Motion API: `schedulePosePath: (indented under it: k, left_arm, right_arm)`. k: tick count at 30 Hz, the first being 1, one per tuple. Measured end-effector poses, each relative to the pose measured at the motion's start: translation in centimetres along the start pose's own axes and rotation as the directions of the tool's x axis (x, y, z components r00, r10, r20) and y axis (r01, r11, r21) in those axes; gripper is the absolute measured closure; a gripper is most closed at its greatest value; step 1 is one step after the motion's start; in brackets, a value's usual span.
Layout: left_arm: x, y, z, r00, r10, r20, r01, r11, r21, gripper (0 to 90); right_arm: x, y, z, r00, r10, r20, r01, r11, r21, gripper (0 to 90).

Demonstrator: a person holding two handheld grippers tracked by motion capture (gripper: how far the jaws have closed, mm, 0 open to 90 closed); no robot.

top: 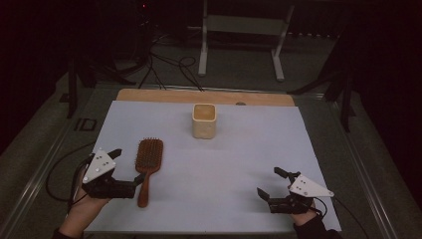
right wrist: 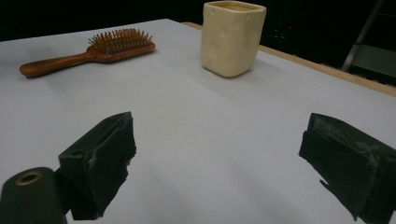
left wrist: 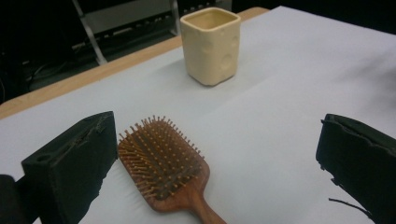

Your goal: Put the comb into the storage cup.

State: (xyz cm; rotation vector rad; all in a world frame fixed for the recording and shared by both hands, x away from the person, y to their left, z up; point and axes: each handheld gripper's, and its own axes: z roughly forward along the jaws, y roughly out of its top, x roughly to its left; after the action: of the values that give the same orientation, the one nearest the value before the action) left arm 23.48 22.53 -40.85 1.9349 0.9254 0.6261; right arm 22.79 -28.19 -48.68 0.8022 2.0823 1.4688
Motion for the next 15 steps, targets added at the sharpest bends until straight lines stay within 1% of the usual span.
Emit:
schedulePosePath:
  k: [2, 4, 5, 7, 9, 10, 11, 12, 13, 14, 15]
  left_arm:
    - [-0.1, 0.0, 0.5, 0.9999, -0.013, -0.004, 0.013, 0.9999, 0.011, 0.0]
    - [-0.2, 0.0, 1.0, 0.9996, -0.018, -0.02, 0.019, 0.9996, 0.023, 0.0]
    - [-0.2, 0.0, 1.0, 0.9996, -0.018, -0.02, 0.019, 0.9996, 0.023, 0.0]
    - [-0.3, -0.1, 1.7, 0.998, -0.047, -0.042, 0.049, 0.9977, 0.047, 0.0]
    - [-0.3, -0.2, 2.2, 0.9962, -0.058, -0.065, 0.062, 0.9958, 0.068, 0.0]
    - [-0.3, -0.3, 2.5, 0.9944, -0.071, -0.079, 0.078, 0.9933, 0.085, 0.0]
    - [-0.3, -0.3, 2.5, 0.9944, -0.071, -0.079, 0.078, 0.9933, 0.085, 0.0]
    - [-0.3, -0.5, 2.8, 0.9912, -0.092, -0.095, 0.101, 0.9902, 0.096, 0.0]
    - [-0.3, -0.5, 2.8, 0.9912, -0.092, -0.095, 0.101, 0.9902, 0.096, 0.0]
    - [-0.3, -0.6, 2.9, 0.9906, -0.102, -0.092, 0.111, 0.9888, 0.1, 0.0]
    - [-0.4, -0.6, 3.1, 0.9889, -0.107, -0.103, 0.118, 0.9872, 0.108, 0.0]
  right_arm:
    - [0.0, 0.0, 0.0, 1.0, 0.002, -0.001, -0.002, 1.0, -0.001, 9.2]
    - [0.0, 0.0, 0.0, 1.0, 0.002, -0.001, -0.002, 1.0, -0.001, 9.2]
    - [0.0, 0.0, 0.0, 1.0, 0.002, -0.001, -0.002, 1.0, -0.001, 9.2]
    - [0.0, 0.0, 0.0, 1.0, 0.003, -0.001, -0.003, 1.0, 0.0, 9.2]
    - [0.1, 0.0, 0.0, 1.0, 0.002, -0.001, -0.002, 1.0, 0.003, 9.2]
    - [0.1, 0.0, 0.1, 1.0, 0.001, -0.003, -0.001, 1.0, 0.004, 9.2]
    - [0.1, 0.0, 0.1, 1.0, 0.001, -0.003, -0.001, 1.0, 0.004, 9.2]
    - [0.1, 0.0, 0.1, 1.0, 0.001, -0.005, -0.001, 1.0, 0.004, 9.2]
    - [0.1, 0.0, 0.1, 1.0, 0.002, -0.005, -0.002, 1.0, 0.004, 9.2]
    - [0.1, 0.0, 0.1, 1.0, 0.001, -0.008, -0.001, 1.0, 0.005, 9.2]
    - [0.1, 0.0, 0.1, 1.0, 0.002, -0.008, -0.002, 1.0, 0.005, 9.2]
